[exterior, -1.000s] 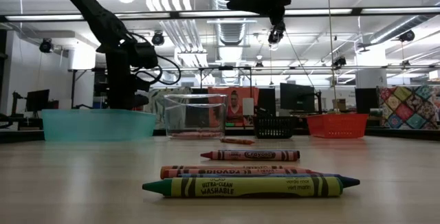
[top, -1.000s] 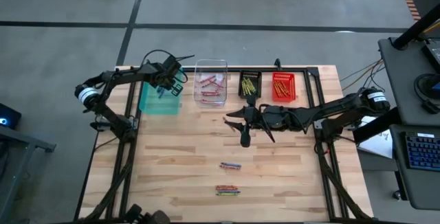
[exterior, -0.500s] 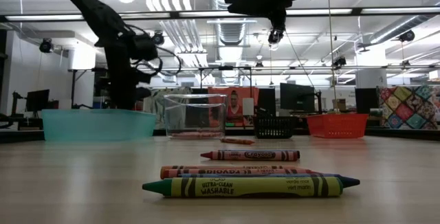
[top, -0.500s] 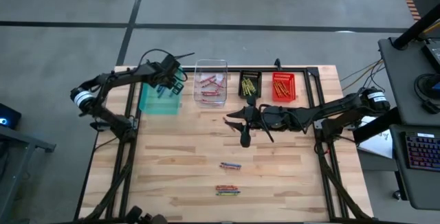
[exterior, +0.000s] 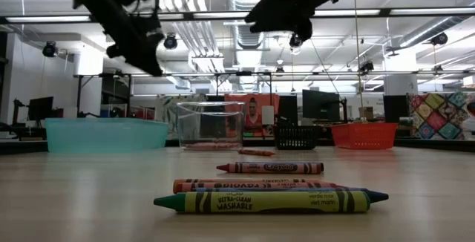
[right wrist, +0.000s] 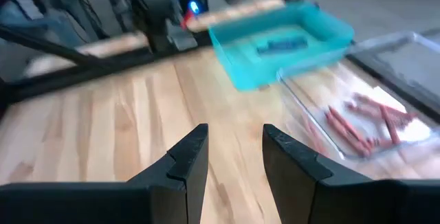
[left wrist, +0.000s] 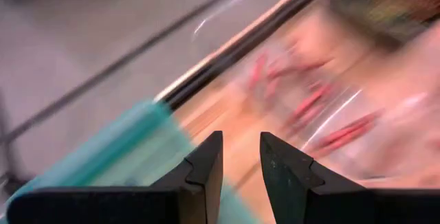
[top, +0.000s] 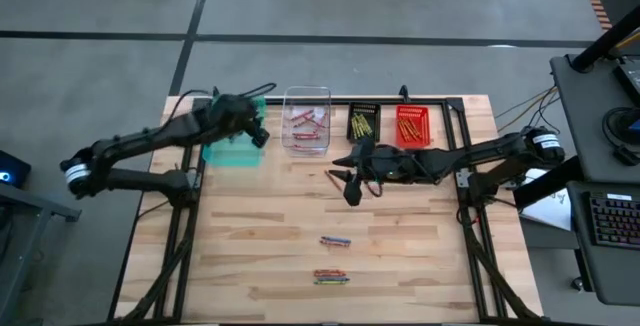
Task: Sort crayons
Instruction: Put the orange crayon into the orange bin
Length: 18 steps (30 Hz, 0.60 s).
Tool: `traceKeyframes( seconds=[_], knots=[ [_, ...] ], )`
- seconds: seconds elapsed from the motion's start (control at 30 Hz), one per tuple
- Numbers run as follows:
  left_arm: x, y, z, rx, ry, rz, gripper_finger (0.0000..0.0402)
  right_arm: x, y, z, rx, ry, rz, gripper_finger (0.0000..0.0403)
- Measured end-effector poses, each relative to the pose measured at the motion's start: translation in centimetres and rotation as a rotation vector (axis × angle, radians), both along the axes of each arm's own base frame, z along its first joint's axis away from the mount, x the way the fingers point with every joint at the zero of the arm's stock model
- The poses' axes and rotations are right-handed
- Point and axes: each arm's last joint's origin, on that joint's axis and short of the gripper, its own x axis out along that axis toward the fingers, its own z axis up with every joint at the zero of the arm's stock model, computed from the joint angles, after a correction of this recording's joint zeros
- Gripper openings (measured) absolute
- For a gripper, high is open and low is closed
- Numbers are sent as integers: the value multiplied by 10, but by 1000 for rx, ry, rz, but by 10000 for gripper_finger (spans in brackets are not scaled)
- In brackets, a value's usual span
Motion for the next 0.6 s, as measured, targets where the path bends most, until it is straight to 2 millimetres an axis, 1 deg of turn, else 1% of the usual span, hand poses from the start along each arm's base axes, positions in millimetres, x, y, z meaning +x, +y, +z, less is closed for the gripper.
traceKeyframes(
  seconds=[0.13,0.27,0.47,0.6],
  knots=[
    [-6,-31,8,67,-169,-106,80,12,-5,-4,28,109,-32,125],
    [-16,-55,10,97,-328,-189,80,27,-10,-8,73,243,-80,125],
    [-28,-81,11,106,-578,-293,80,50,-22,-15,109,465,-153,125],
    [-32,-94,8,117,-714,-374,80,62,-31,-24,118,589,-176,125]
  ],
)
